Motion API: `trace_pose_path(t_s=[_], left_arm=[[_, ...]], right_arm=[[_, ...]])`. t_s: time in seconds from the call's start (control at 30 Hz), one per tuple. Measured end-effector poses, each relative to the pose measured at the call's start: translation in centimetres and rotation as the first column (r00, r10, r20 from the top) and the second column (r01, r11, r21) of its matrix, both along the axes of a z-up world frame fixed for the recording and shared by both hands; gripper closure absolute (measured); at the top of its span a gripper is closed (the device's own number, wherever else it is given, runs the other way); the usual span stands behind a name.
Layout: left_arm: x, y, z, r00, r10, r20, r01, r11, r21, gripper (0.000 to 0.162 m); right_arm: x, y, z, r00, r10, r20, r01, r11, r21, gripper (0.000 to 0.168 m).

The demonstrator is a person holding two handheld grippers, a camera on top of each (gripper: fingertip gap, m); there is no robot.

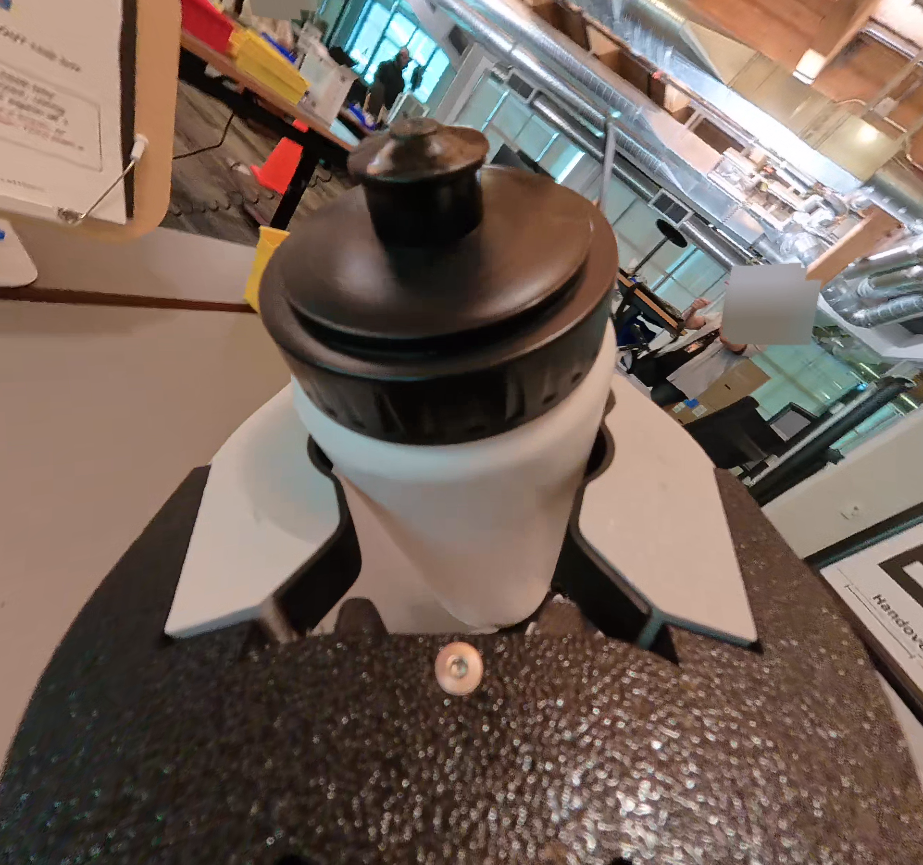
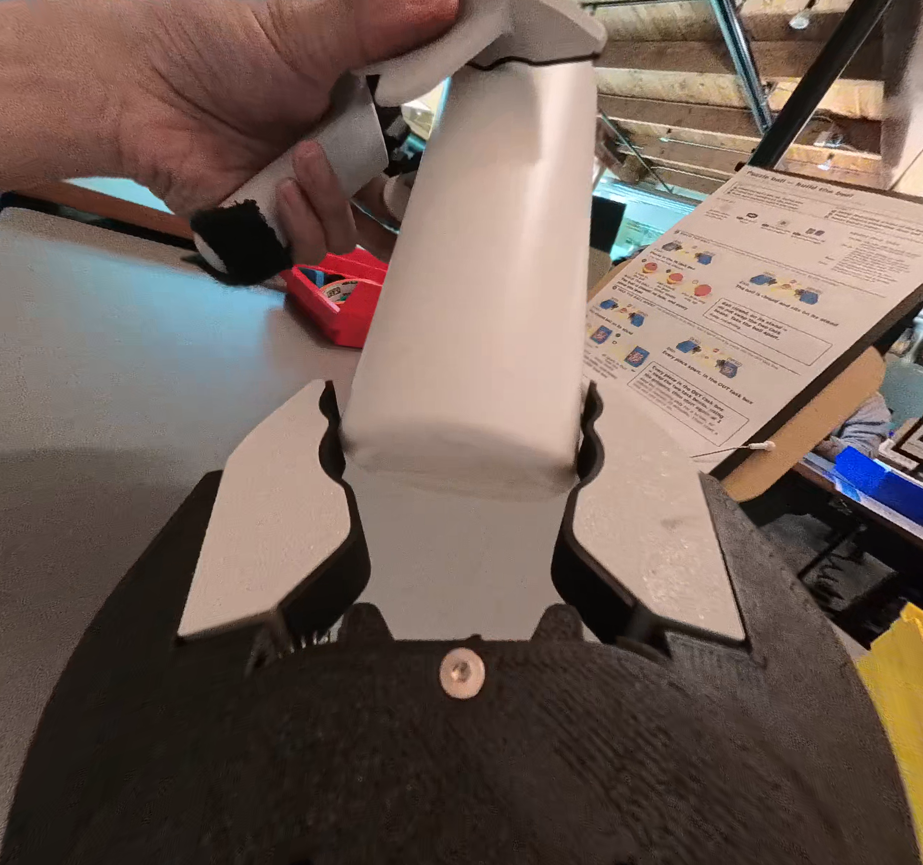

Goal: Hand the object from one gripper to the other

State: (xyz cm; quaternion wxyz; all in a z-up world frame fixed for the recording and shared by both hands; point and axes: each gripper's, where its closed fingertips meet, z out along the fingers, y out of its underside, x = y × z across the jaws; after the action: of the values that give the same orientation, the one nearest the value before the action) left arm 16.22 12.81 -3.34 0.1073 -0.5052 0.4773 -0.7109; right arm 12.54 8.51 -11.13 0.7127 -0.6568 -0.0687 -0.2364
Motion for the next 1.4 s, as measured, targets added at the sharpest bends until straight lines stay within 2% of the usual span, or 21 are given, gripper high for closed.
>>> trace_pose_path(t_s=[0.07, 0.17, 0.23, 0.3, 0.43, 0.53, 0.6, 0.67, 0.83, 0.97, 1.03, 1.13, 1.2, 1.27, 1.3, 1.37, 1.4], left_arm=[[-0.6, -0.4, 0.5, 0.998, -0.044, 0.053, 0.043, 0.999, 0.017, 0.066], [-1.7, -1.1, 1.0, 0.984, -0.129, 0.119, 0.121, 0.990, 0.074, 0.070], [-2.1, -1.5, 0.8, 0.976, -0.177, 0.127, 0.158, 0.977, 0.146, 0.065], [-2.0, -1.0, 0.3, 0.978, -0.184, 0.101, 0.155, 0.957, 0.246, 0.048], [-3.3, 0.2, 0.0, 0.957, -0.284, 0.063, 0.241, 0.894, 0.377, 0.042], [-3.6, 0.8, -0.9, 0.940, -0.341, -0.013, 0.319, 0.864, 0.390, 0.042], [-3.4, 0.9, -2.0, 0.931, -0.359, -0.067, 0.357, 0.860, 0.364, 0.044], [-3.0, 1.2, -2.7, 0.934, -0.352, -0.067, 0.355, 0.882, 0.311, 0.061], [-1.3, 1.8, -4.2, 0.951, -0.305, -0.050, 0.308, 0.949, 0.071, 0.055], [-0.7, 1.8, -3.8, 0.951, -0.310, 0.018, 0.309, 0.938, -0.158, 0.054], [-0.5, 2.6, -2.6, 0.959, -0.271, 0.088, 0.284, 0.932, -0.224, 0.063], [-1.4, 3.4, 1.4, 0.947, -0.199, 0.251, 0.269, 0.919, -0.287, 0.072], [-2.3, 3.2, 3.7, 0.921, -0.176, 0.348, 0.275, 0.926, -0.259, 0.073], [-2.5, 2.8, 4.1, 0.910, -0.189, 0.369, 0.266, 0.949, -0.170, 0.073], [-2.3, 2.6, 3.7, 0.913, -0.195, 0.358, 0.256, 0.958, -0.131, 0.067], [-1.8, 2.5, 3.0, 0.928, -0.181, 0.326, 0.251, 0.950, -0.188, 0.051], [-1.8, 2.6, 3.2, 0.928, -0.162, 0.336, 0.255, 0.933, -0.254, 0.054]], right_arm=[[-0.4, -0.4, 0.2, 0.996, 0.069, -0.050, -0.069, 0.998, 0.003, 0.078], [-0.6, -1.5, 1.7, 0.952, 0.224, -0.207, -0.197, 0.970, 0.144, 0.079], [-0.5, -2.0, 1.6, 0.942, 0.255, -0.218, -0.225, 0.962, 0.153, 0.079], [-0.9, -2.5, 1.8, 0.930, 0.298, -0.215, -0.270, 0.951, 0.150, 0.079], [-1.4, -3.9, 1.8, 0.927, 0.331, -0.175, -0.324, 0.944, 0.069, 0.079], [-2.0, -4.9, 2.7, 0.900, 0.398, -0.177, -0.384, 0.917, 0.105, 0.080], [-2.0, -5.1, 2.9, 0.891, 0.415, -0.182, -0.397, 0.909, 0.126, 0.080], [-1.9, -5.4, 3.1, 0.873, 0.445, -0.202, -0.415, 0.893, 0.171, 0.080], [-1.6, -5.1, 3.4, 0.874, 0.440, -0.207, -0.396, 0.891, 0.224, 0.080], [-1.6, -5.2, 4.1, 0.830, 0.502, -0.244, -0.413, 0.847, 0.335, 0.080], [-1.4, -4.7, 3.4, 0.832, 0.487, -0.267, -0.407, 0.861, 0.304, 0.080], [-1.6, -4.1, 2.6, 0.819, 0.497, -0.287, -0.416, 0.859, 0.299, 0.080], [-2.1, -3.4, 2.0, 0.820, 0.499, -0.282, -0.429, 0.861, 0.275, 0.080], [-2.3, -3.3, 2.2, 0.813, 0.512, -0.277, -0.434, 0.851, 0.297, 0.080], [-2.1, -3.6, 2.8, 0.802, 0.529, -0.277, -0.430, 0.834, 0.346, 0.080], [-1.6, -4.3, 4.0, 0.792, 0.551, -0.263, -0.418, 0.804, 0.424, 0.080], [-1.5, -4.6, 4.1, 0.795, 0.553, -0.248, -0.419, 0.797, 0.435, 0.080]])
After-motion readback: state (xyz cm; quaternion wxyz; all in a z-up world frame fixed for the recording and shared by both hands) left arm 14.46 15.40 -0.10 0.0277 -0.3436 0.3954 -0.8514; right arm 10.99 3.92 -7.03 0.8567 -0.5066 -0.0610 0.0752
